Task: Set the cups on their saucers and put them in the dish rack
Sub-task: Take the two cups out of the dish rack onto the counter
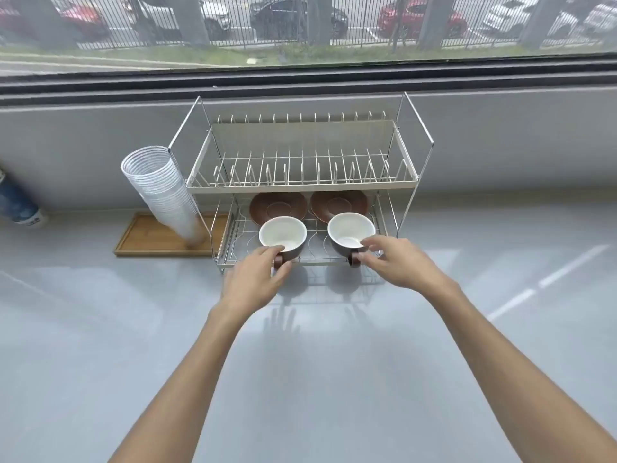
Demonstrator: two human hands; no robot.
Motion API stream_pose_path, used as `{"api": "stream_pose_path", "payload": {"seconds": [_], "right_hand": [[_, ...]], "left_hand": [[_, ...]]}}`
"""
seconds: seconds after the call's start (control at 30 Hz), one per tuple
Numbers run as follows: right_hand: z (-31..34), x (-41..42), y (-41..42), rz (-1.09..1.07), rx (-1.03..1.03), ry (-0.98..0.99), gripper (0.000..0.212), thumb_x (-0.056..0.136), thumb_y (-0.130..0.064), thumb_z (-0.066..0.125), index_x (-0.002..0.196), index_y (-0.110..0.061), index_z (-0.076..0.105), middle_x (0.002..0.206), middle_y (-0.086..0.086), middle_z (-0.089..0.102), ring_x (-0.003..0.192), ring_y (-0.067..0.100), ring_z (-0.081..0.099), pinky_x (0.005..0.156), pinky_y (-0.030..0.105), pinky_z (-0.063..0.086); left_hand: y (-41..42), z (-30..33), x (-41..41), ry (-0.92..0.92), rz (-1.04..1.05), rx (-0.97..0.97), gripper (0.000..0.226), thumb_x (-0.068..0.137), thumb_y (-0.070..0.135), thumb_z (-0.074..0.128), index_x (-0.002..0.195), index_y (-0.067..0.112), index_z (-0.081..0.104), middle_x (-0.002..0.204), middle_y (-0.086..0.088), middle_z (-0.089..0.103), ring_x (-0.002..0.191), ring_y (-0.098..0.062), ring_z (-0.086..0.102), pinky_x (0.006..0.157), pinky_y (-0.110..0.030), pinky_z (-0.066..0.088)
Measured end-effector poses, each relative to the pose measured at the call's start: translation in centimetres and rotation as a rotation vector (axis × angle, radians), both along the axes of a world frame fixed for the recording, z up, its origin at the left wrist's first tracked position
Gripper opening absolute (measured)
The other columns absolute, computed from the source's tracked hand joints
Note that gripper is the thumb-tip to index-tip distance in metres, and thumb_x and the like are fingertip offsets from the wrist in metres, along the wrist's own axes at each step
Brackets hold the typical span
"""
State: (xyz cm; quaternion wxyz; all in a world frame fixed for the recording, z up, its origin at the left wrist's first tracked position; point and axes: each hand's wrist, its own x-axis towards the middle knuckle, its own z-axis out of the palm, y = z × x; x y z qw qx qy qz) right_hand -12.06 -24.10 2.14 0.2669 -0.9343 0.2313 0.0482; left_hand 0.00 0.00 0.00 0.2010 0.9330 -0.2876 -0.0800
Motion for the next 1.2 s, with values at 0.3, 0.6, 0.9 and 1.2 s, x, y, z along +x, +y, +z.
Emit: {"api": "stream_pose_path", "payload": {"seconds": [0.3,0.6,0.9,1.2], "right_hand": [[-2.3,0.8,0.0,-0.287,0.124,-0.11,0.055,0.096,-0.048,0.052,0.145,-0.026,0.044,0.14,0.001,0.058,0.13,0.031,0.05,0.1,0.043,0.04],[-4.2,3.4,-0.8,-0.582,0.701,-0.164,0.064,0.095,-0.035,0.055,0.151,-0.018,0.032,0.129,0.004,0.055,0.094,0.023,0.072,0.072,0.044,0.062],[-5.0,5.6,-1.3,-0.677,0.957,-0.18,0.04,0.096,-0.01,0.047,0.136,-0.007,0.048,0.089,0.006,0.061,0.069,0.026,0.071,0.048,0.028,0.058],[-5.4,6.2,-1.2,-0.76,1.05,-0.249,0.036,0.092,0.002,0.042,0.127,0.005,0.05,0.091,0.025,0.064,0.073,0.036,0.072,0.047,0.024,0.058]], "left_hand": [[-0.3,-3.0,-0.1,0.05,0.222,-0.151,0.054,0.1,0.047,0.047,0.149,0.025,0.041,0.151,0.001,0.047,0.134,-0.027,0.05,0.099,-0.043,0.043],[-1.2,-3.9,2.4,0.2,0.36,-0.273,0.063,0.099,0.047,0.046,0.155,0.026,0.025,0.147,-0.008,0.054,0.12,-0.031,0.061,0.102,-0.044,0.043],[-3.2,-4.0,5.1,0.737,0.651,-0.682,0.052,0.101,0.029,0.051,0.151,0.02,0.036,0.102,-0.001,0.062,0.081,-0.02,0.07,0.055,-0.031,0.06],[-3.2,-4.2,6.4,0.848,0.617,-0.625,0.052,0.094,0.013,0.055,0.145,0.019,0.046,0.088,0.003,0.066,0.059,-0.008,0.071,0.057,-0.019,0.057]]}}
